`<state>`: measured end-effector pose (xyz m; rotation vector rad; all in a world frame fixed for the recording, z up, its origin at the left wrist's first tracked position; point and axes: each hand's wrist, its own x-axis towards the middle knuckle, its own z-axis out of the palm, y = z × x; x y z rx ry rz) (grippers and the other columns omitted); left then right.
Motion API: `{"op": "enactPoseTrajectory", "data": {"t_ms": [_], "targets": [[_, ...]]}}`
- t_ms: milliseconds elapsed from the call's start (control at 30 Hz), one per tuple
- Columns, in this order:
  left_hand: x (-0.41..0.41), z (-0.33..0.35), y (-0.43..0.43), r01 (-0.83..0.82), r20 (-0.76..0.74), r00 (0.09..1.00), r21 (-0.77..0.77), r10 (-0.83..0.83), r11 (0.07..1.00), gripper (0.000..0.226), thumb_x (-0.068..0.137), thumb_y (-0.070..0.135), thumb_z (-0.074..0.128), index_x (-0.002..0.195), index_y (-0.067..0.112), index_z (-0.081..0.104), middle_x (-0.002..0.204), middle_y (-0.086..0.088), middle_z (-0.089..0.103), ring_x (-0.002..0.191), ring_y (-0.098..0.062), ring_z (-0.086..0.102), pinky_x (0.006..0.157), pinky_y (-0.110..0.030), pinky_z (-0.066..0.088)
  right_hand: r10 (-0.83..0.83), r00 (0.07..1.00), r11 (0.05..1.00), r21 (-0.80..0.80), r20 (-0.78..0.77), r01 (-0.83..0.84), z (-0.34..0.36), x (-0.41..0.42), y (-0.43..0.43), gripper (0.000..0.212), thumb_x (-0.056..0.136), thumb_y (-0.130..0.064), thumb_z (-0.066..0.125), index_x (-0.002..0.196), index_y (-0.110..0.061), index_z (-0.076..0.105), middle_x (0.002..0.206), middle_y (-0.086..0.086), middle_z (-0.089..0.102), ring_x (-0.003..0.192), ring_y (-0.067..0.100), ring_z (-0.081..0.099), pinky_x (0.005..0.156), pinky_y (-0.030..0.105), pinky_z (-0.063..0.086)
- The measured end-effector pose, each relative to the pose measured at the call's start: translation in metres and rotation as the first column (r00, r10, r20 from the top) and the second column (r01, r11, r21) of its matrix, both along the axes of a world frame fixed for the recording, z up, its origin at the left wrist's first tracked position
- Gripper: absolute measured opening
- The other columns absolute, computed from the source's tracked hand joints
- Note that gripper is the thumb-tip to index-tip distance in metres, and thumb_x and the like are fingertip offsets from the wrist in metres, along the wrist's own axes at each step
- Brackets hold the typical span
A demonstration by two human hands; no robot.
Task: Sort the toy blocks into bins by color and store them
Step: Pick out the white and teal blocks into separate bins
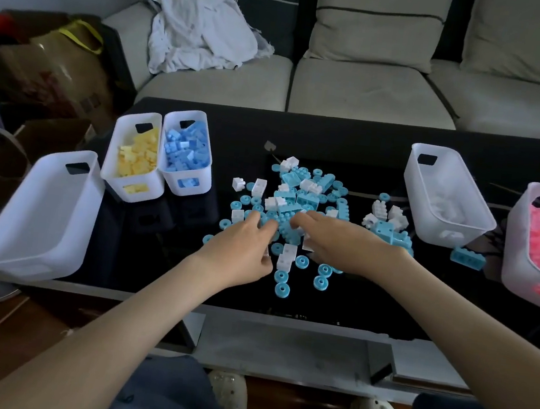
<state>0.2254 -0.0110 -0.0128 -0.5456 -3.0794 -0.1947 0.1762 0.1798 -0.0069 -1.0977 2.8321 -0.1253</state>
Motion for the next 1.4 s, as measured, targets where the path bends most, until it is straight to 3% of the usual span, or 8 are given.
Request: {"op": "enactPoseTrajectory", "data": {"t_ms": [133,400,500,733,1000,1100,1267,1400], "targets": [[-0.002,-0.002,-0.002,-0.02,0.01,1.0,0.063,0.02,0.998,0.017,0.086,0.028,0.049,0.1,0.021,0.042,0.098,-0.001,0.033,0.062,-0.007,0.037,0.05,-0.02,0.026,-0.042,0.999,0.998,-0.044,-0.01,0.042,0.007,-0.001,0.001,0.053,0.087,-0.007,0.059,0.129,-0.027,0.032,0.116,-0.008,0.043,0.07,0.004,0.05,0.055,0.021,0.043],[-0.006,-0.01,-0.008,-0.021,-0.063,0.997,0.203,0.034,0.979,0.019,0.094,0.033,0.051,0.102,0.016,0.054,0.097,0.001,0.032,0.076,-0.012,0.042,0.071,-0.023,0.04,-0.061,0.984,0.95,-0.292,0.168,0.109,0.017,0.009,-0.008,0.025,0.092,-0.003,0.039,0.093,-0.022,0.055,0.106,-0.004,0.041,0.073,0.007,0.046,0.058,0.018,0.033],[-0.008,-0.006,-0.009,-0.013,-0.069,0.997,0.334,0.038,0.942,0.015,0.096,0.034,0.045,0.087,0.023,0.045,0.082,0.009,0.04,0.073,-0.013,0.046,0.064,-0.026,0.036,-0.098,0.968,0.913,-0.366,0.232,0.18,0.021,0.011,-0.012,0.022,0.091,-0.002,0.04,0.086,-0.019,0.054,0.103,-0.002,0.044,0.079,0.009,0.05,0.06,0.015,0.037],[-0.007,-0.004,-0.003,0.063,-0.063,0.997,0.37,-0.043,0.927,0.032,0.096,0.029,0.045,0.065,0.026,0.038,0.062,0.009,0.043,0.054,-0.005,0.042,0.051,-0.025,0.029,-0.067,0.701,0.5,-0.584,0.71,0.639,0.027,0.009,-0.016,0.028,0.084,0.009,0.036,0.087,-0.013,0.053,0.103,0.006,0.052,0.081,0.012,0.059,0.078,0.025,0.051],[-0.007,-0.007,-0.009,0.172,0.178,0.959,0.249,-0.22,0.953,0.019,0.094,0.04,0.043,0.108,0.043,0.056,0.104,0.014,0.059,0.078,-0.002,0.052,0.079,-0.029,0.048,0.47,0.367,0.209,-0.505,0.803,0.838,0.027,0.004,-0.006,0.034,0.064,0.011,0.038,0.085,-0.005,0.059,0.099,0.011,0.052,0.08,0.017,0.05,0.059,0.024,0.046],[-0.008,-0.006,-0.012,0.152,0.187,0.962,0.238,-0.199,0.959,0.018,0.093,0.033,0.048,0.106,0.04,0.058,0.099,0.012,0.057,0.081,-0.004,0.054,0.08,-0.033,0.049,0.451,0.409,0.274,-0.559,0.793,0.782,0.027,0.001,-0.005,0.022,0.08,0.002,0.044,0.091,-0.007,0.06,0.089,0.005,0.055,0.07,0.01,0.049,0.061,0.022,0.045],[-0.009,-0.008,-0.011,0.143,0.094,0.981,0.228,-0.168,0.963,0.019,0.093,0.029,0.048,0.106,0.031,0.063,0.098,0.013,0.059,0.084,-0.007,0.053,0.077,-0.031,0.048,0.069,0.588,0.627,-0.494,0.806,0.603,0.016,0.003,-0.013,0.016,0.089,-0.008,0.053,0.102,-0.014,0.06,0.096,0.001,0.057,0.084,0.012,0.054,0.075,0.024,0.046],[-0.012,-0.012,-0.01,0.166,-0.004,0.986,0.213,-0.169,0.963,0.018,0.093,0.024,0.05,0.103,0.025,0.064,0.094,0.012,0.06,0.082,-0.007,0.051,0.073,-0.027,0.045,-0.074,0.675,0.654,-0.475,0.735,0.589,0.016,0.008,-0.022,0.014,0.09,-0.012,0.052,0.099,-0.016,0.062,0.094,-0.001,0.059,0.082,0.011,0.055,0.072,0.021,0.045]]}}
